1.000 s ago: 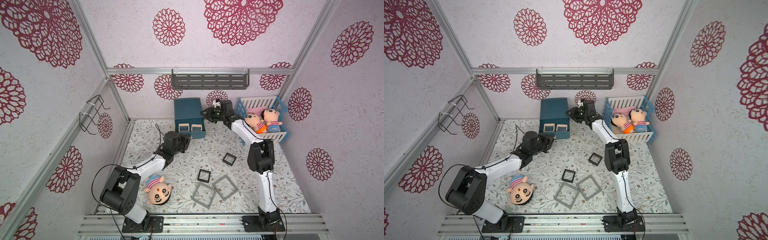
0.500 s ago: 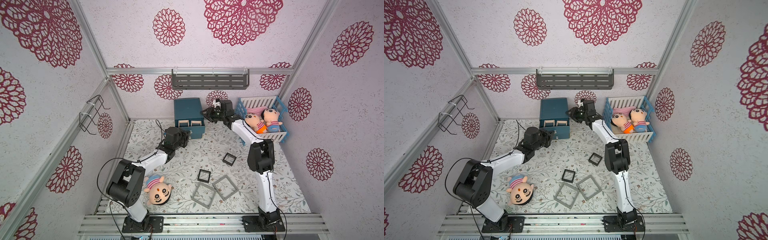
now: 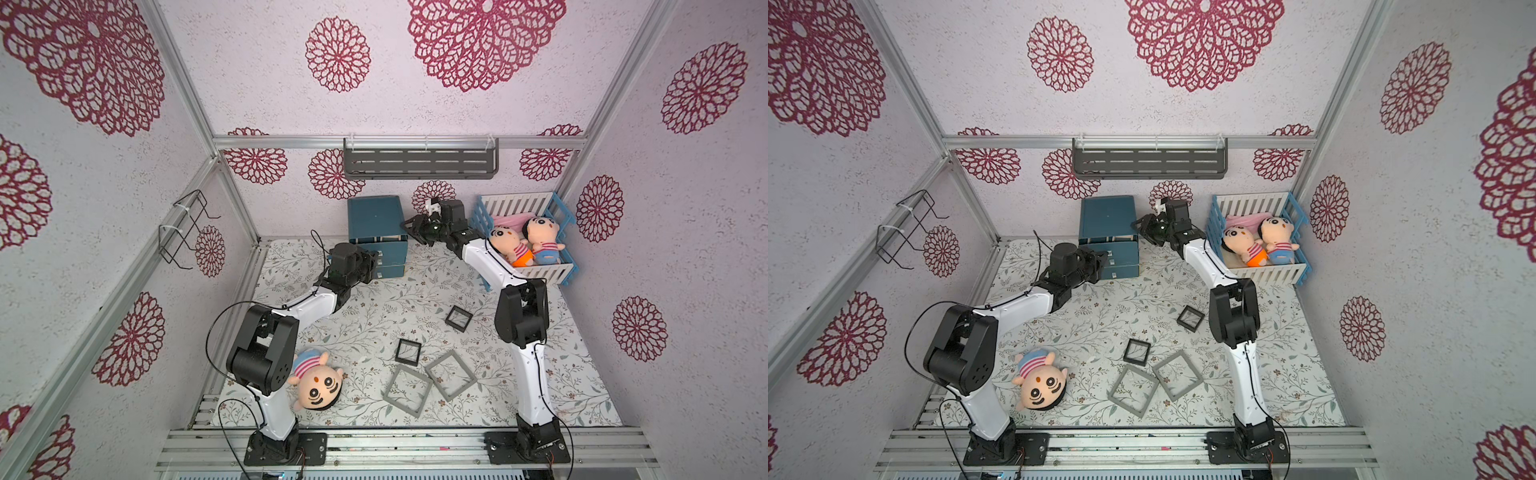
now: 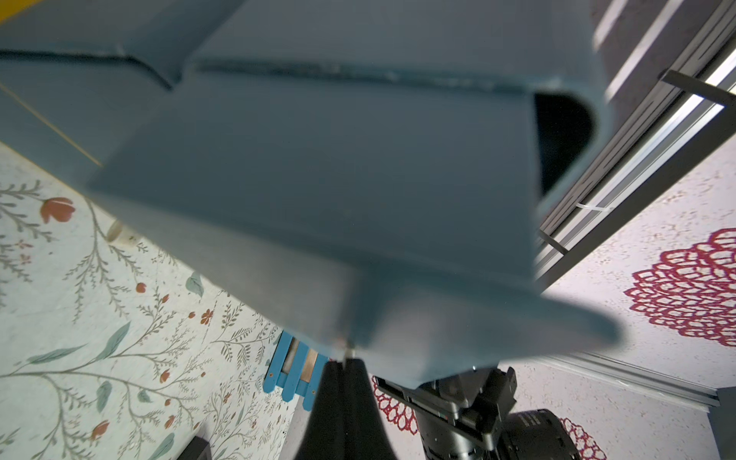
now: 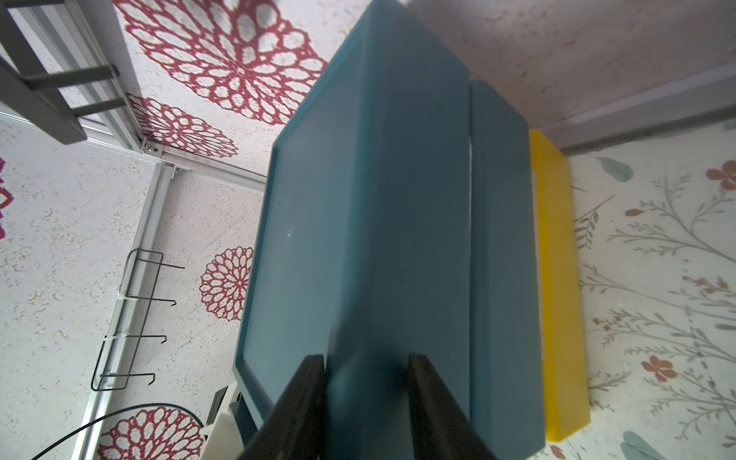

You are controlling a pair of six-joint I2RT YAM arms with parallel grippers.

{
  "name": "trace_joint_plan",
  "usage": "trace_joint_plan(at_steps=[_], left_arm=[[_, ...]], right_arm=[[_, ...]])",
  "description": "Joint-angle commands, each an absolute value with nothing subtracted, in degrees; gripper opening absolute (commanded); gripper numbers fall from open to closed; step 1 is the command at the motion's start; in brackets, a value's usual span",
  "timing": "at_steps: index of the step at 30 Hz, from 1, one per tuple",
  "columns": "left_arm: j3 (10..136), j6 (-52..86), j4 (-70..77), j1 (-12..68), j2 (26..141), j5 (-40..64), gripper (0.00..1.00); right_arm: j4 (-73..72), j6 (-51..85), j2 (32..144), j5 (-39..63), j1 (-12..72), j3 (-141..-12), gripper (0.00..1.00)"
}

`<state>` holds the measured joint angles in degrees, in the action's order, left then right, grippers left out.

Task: Place the brooch boxes into the drawer by color
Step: Close the drawer in the storage box.

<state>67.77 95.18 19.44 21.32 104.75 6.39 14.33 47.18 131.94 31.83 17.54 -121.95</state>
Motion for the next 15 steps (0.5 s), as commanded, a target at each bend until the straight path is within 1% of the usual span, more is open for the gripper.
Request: trace_joint_plan(at_steps=[1,15], left_arm=[[69.5,94.48,20.57,19.96,106.2,5.8,0.0],[73.67,96.04,20.57,18.86,110.67,5.98,0.0]], right_arm=[[18.81,46.14,132.8,32.52,17.88,-122.54,0.39],[18.98,46.05,132.92,32.72,17.92,-122.78,0.39]])
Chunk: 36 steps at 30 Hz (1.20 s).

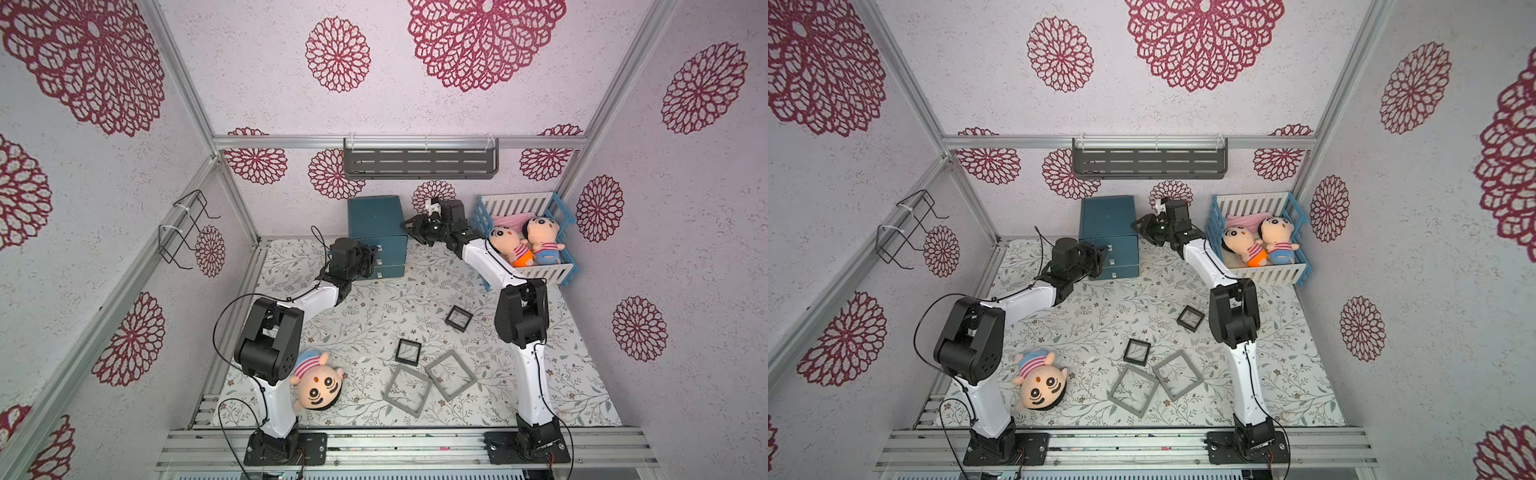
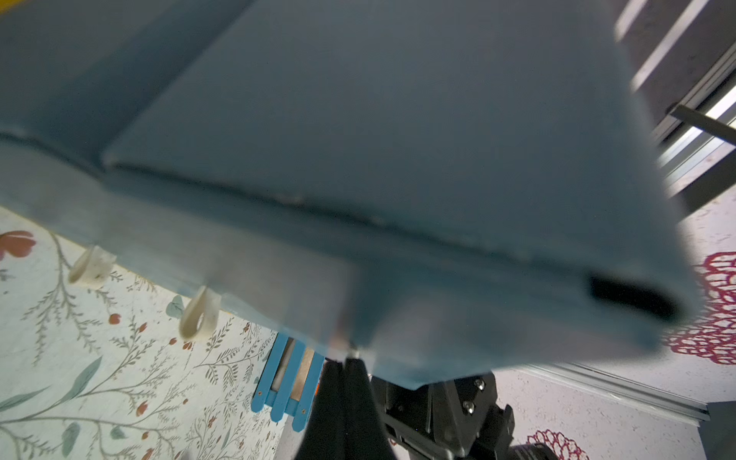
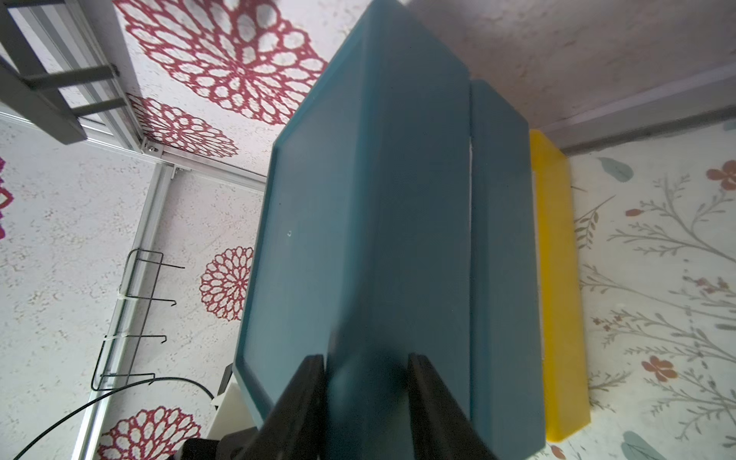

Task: Place the brooch boxes into the drawer by color
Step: Close the drawer in the storage box.

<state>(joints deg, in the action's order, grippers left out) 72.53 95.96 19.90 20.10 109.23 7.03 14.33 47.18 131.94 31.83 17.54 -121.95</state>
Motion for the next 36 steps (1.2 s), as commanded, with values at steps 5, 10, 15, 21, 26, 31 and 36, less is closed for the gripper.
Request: trace_joint_plan(at_steps=[5,10,15,21,26,31,36], left_arm=[[74.94,96.39,20.3,18.87,111.69,5.91,0.0],[75.16,96.3,20.5,18.91,111.28,6.33,0.22],[74.81,94.9,15.82,19.77,107.9,5.07,0.62],[72.86,93.03,15.12,21.08,103.7,2.83,0.76],[69.29,93.39,16.64,22.11,100.5,1.58,0.78],[63.81,94.09,20.15,22.93,97.83,0.41,0.74],[57.01,97.52,25.73,23.74,97.68,-0.38,0.65]], right_arm=[[19.16,45.92,132.95,32.87,17.9,-122.66,0.39],[19.16,45.94,132.84,32.8,17.8,-122.68,0.39],[18.99,46.15,132.78,32.7,17.75,-122.85,0.4],[18.97,46.05,132.73,32.85,17.52,-122.86,0.4],[18.9,46.14,132.67,32.87,17.48,-122.87,0.4],[18.9,46.18,132.6,32.87,17.32,-122.9,0.4],[18.81,46.33,132.82,33.18,17.36,-123.07,0.39]])
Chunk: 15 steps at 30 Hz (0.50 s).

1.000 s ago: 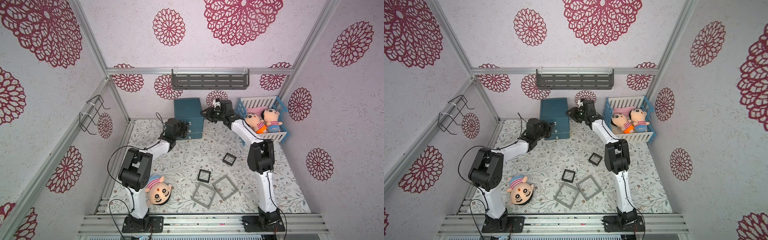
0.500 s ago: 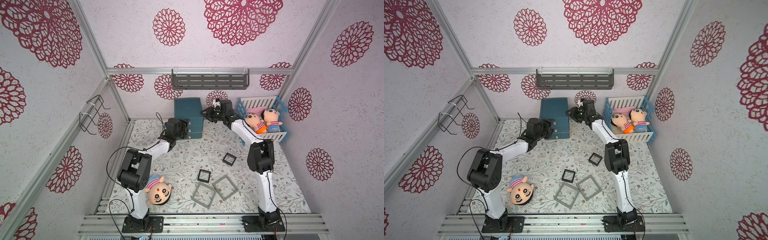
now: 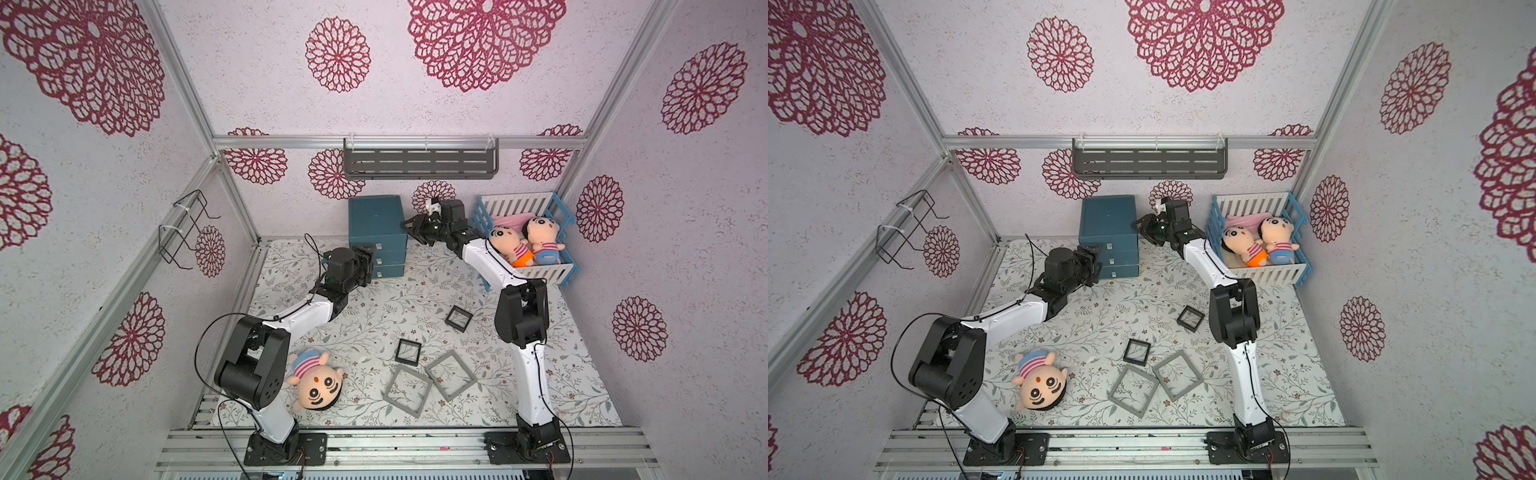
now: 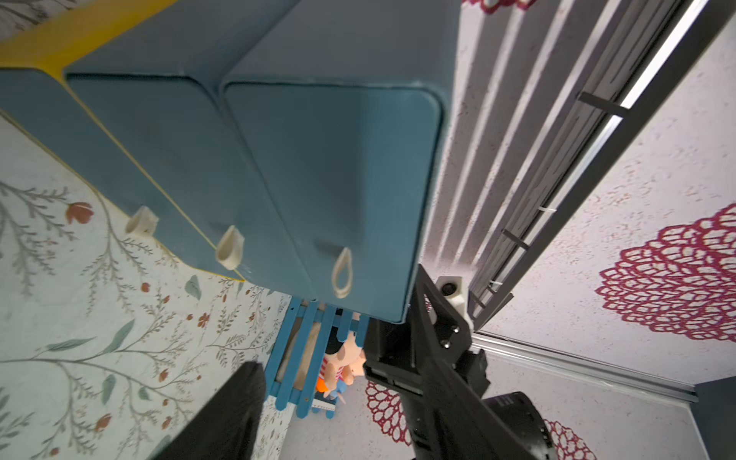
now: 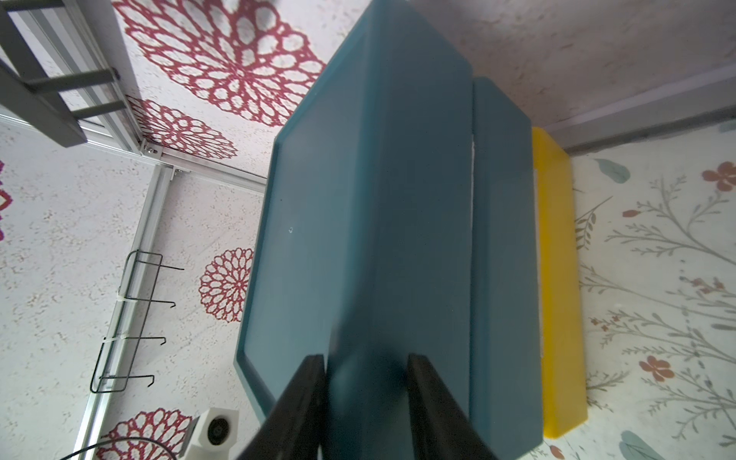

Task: Place the brooch boxes into the drawer by color
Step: Close the drawer in the storage box, then open the drawer in the storage box.

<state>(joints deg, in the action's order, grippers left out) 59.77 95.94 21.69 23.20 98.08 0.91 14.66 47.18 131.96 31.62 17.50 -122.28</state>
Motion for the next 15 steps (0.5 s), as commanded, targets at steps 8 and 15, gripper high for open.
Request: trace_joint_plan(at_steps=[8,15], left_arm=[[55.59,99.95,39.29,24.07,107.19,0.86,0.54],[57.33,100.6,45.63,24.09,114.67,-0.17,0.45]], right_arm=[[19.07,46.34,133.47,33.38,17.33,-123.84,0.39],[18.9,47.01,134.03,33.76,17.36,-124.27,0.39]])
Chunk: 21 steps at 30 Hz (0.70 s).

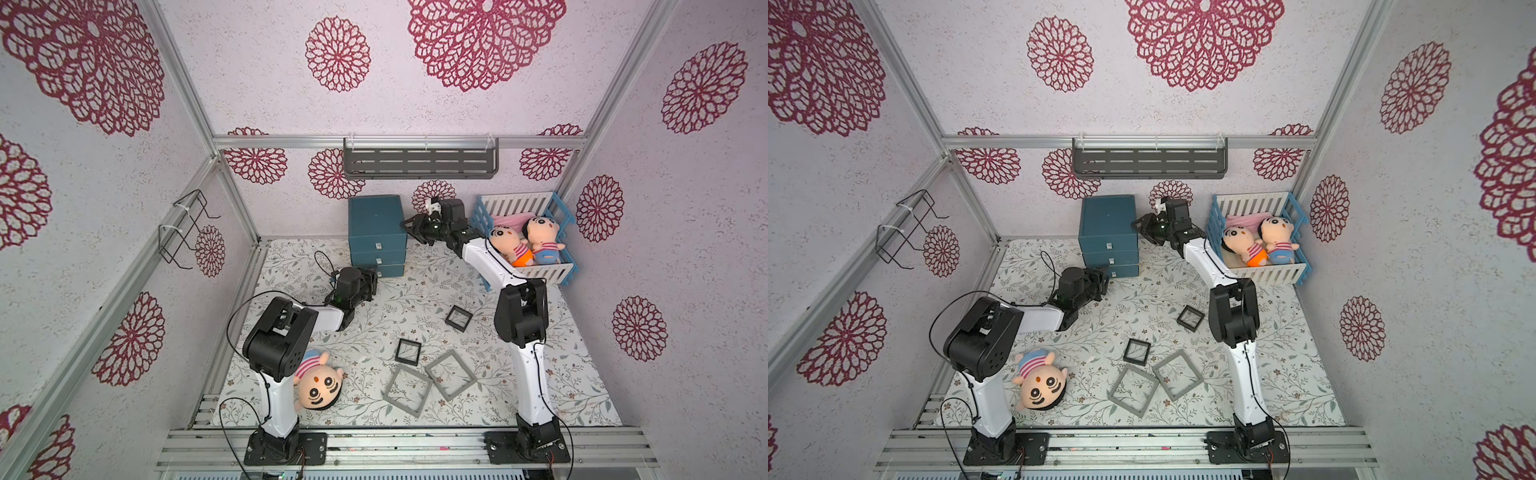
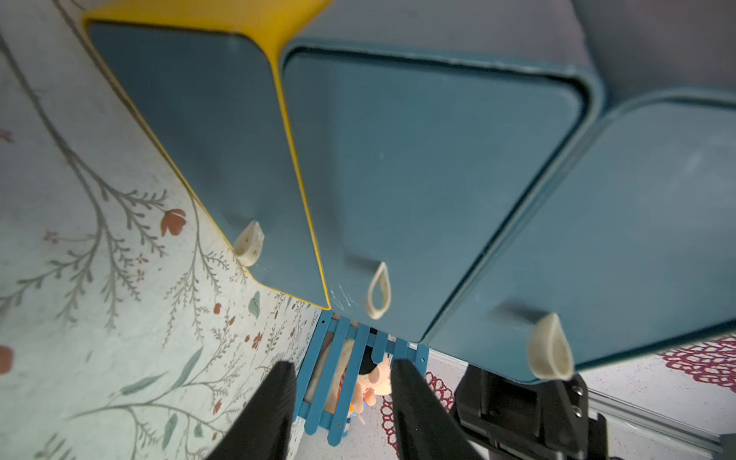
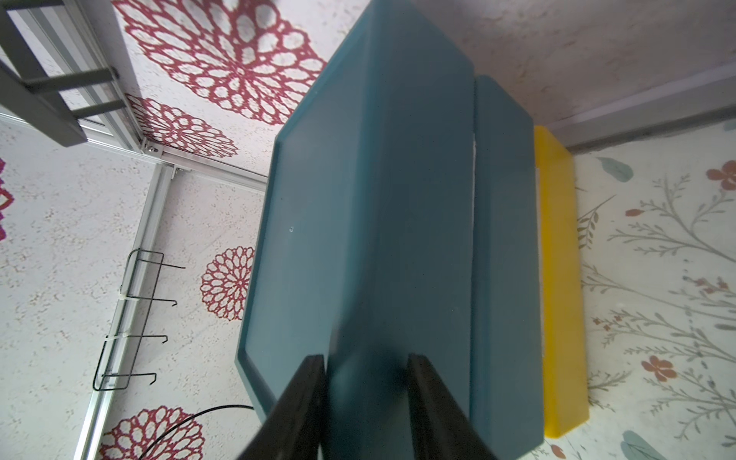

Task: Place the brooch boxes into the drawer by color
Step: Open the drawer in the storage box.

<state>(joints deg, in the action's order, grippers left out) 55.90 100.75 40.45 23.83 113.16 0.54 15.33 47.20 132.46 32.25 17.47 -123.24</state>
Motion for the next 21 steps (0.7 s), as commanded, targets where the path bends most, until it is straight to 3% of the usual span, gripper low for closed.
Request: trace_joint_plan(at_steps=[1,21], left_arm=[[57.75,100.17,45.24,24.08,114.81,-0.14,0.45],[63.68,98.81,42.57,22.02,119.95,1.59,0.46]], right_arm=[[18.9,47.07,134.09,33.75,17.37,-124.37,0.39],[19.62,46.76,134.62,34.24,17.4,-124.59,0.39]])
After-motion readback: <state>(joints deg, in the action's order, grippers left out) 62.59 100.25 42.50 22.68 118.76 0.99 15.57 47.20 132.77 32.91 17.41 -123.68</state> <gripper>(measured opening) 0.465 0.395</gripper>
